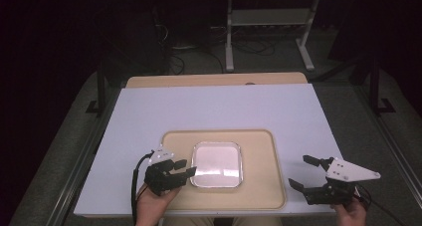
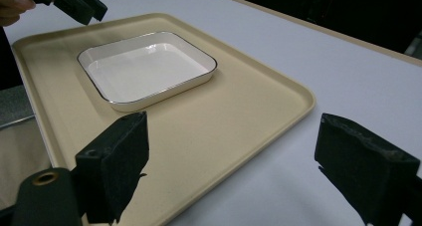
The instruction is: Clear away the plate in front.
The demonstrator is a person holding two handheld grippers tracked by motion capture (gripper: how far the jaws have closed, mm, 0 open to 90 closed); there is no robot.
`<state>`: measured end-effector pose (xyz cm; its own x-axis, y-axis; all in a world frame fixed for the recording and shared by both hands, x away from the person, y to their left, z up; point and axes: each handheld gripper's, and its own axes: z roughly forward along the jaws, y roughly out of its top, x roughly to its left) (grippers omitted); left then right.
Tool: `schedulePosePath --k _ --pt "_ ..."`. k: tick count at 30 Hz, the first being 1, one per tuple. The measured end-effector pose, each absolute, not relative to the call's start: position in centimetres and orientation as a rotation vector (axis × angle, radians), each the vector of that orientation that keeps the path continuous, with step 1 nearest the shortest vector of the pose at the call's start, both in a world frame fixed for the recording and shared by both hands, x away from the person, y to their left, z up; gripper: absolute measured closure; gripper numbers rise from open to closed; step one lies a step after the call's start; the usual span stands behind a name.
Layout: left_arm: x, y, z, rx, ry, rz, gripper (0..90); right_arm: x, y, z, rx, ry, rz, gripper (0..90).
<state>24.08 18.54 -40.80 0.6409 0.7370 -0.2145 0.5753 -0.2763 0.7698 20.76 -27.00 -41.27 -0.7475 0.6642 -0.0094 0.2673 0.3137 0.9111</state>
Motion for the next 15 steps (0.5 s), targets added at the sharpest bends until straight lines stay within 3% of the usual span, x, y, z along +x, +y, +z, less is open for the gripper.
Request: schedulePosePath --k 15 --pt "23.9 20.1 -39.9 1.979 0.908 0.270 44.9 20.8 -27.2 -41.3 0.845 2.195 1.411 12.9"
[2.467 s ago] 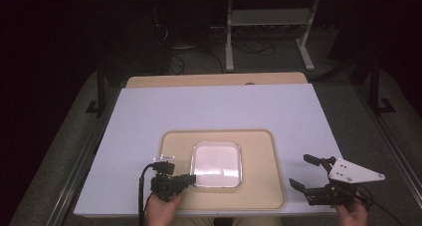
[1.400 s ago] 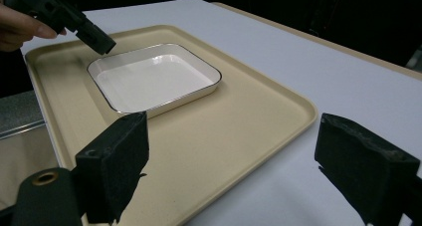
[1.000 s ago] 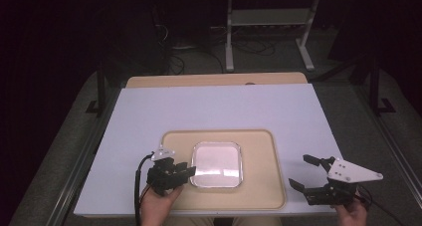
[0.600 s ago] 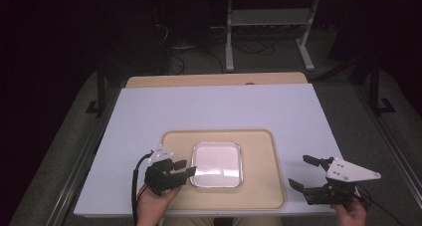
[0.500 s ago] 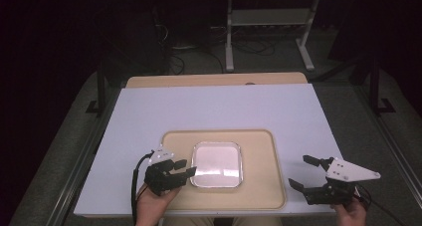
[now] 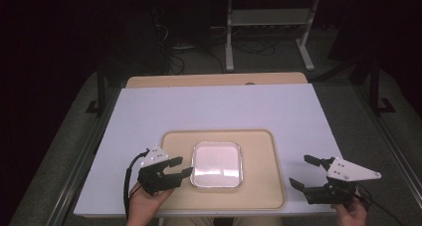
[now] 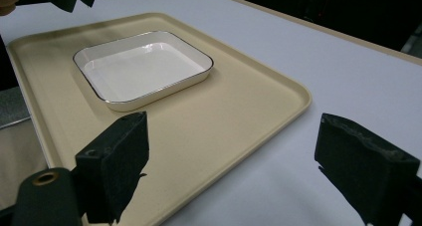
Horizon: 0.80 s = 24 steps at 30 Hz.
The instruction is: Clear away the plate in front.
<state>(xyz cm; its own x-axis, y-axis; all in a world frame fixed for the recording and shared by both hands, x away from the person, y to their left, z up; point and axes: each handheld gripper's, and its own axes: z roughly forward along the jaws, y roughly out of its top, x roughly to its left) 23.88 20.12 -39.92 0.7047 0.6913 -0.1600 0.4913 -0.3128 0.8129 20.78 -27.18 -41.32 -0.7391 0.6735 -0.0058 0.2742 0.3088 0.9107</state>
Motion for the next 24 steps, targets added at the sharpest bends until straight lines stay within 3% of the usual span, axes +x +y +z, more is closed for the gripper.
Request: schedulePosePath --k 13,24 --pt "23.8 22.0 -40.0 1.969 0.863 0.325 31.1 20.8 -27.2 -41.3 0.850 2.197 1.407 12.9" --pt "23.6 23.8 -40.5 1.947 0.873 0.347 27.0 20.8 -27.1 -41.4 0.849 2.204 1.396 12.9"
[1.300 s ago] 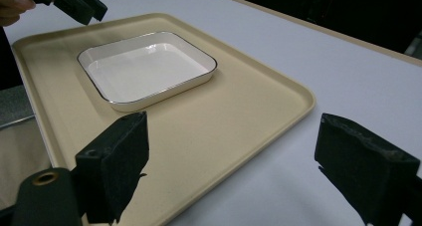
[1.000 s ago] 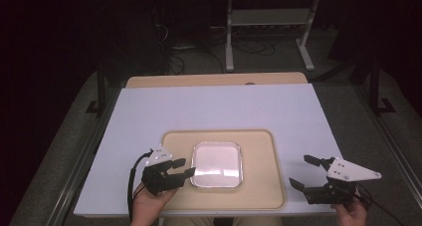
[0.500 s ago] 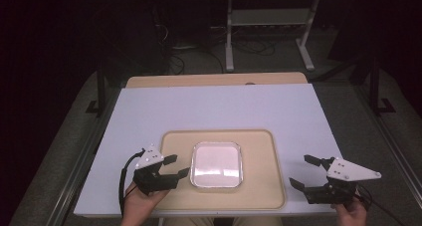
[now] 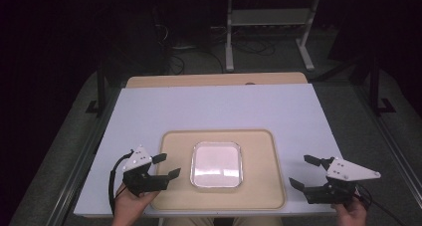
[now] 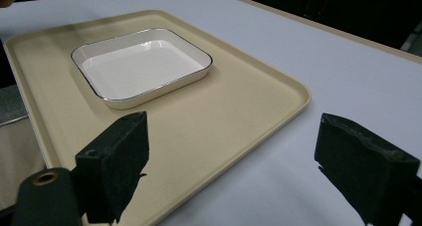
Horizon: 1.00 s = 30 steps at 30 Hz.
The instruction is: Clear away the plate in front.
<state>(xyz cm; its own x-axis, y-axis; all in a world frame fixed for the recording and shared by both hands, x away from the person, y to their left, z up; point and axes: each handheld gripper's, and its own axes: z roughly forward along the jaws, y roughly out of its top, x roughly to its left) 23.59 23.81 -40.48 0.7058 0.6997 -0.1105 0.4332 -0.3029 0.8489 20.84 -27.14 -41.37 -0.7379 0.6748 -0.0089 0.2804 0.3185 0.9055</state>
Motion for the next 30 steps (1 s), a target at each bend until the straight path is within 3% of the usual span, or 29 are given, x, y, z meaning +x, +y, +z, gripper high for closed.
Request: schedulePosePath --k 30 --pt "21.2 27.0 -41.2 1.900 0.909 0.414 25.9 21.0 -27.1 -41.6 0.841 2.232 1.365 12.9"
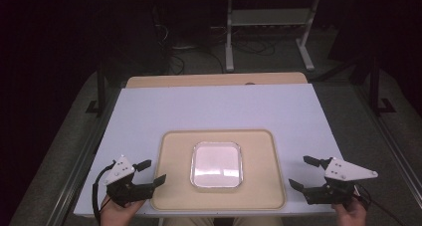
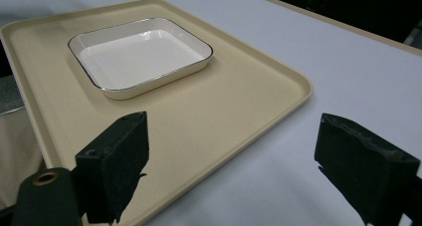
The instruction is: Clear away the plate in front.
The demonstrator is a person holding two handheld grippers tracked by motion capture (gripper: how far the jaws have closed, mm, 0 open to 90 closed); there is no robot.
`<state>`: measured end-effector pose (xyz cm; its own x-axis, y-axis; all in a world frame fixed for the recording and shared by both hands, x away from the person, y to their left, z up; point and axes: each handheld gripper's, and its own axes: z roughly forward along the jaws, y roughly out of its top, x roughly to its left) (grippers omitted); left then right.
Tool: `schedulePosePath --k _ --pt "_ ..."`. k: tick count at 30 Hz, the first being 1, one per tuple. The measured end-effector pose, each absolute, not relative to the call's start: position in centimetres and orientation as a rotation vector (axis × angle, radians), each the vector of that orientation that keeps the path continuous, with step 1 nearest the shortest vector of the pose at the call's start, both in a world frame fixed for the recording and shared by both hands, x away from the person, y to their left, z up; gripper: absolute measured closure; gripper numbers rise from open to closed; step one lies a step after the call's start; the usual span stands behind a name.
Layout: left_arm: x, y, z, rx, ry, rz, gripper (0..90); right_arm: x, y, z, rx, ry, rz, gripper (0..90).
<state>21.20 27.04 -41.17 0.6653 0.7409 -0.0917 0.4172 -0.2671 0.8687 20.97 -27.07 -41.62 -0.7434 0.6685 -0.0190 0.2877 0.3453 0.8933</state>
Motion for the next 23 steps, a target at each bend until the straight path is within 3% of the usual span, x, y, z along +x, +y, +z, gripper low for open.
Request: schedulePosePath --k 23 --pt "21.21 26.82 -41.19 1.885 0.895 0.440 26.1 20.90 -27.02 -41.42 0.823 2.230 1.373 12.9"
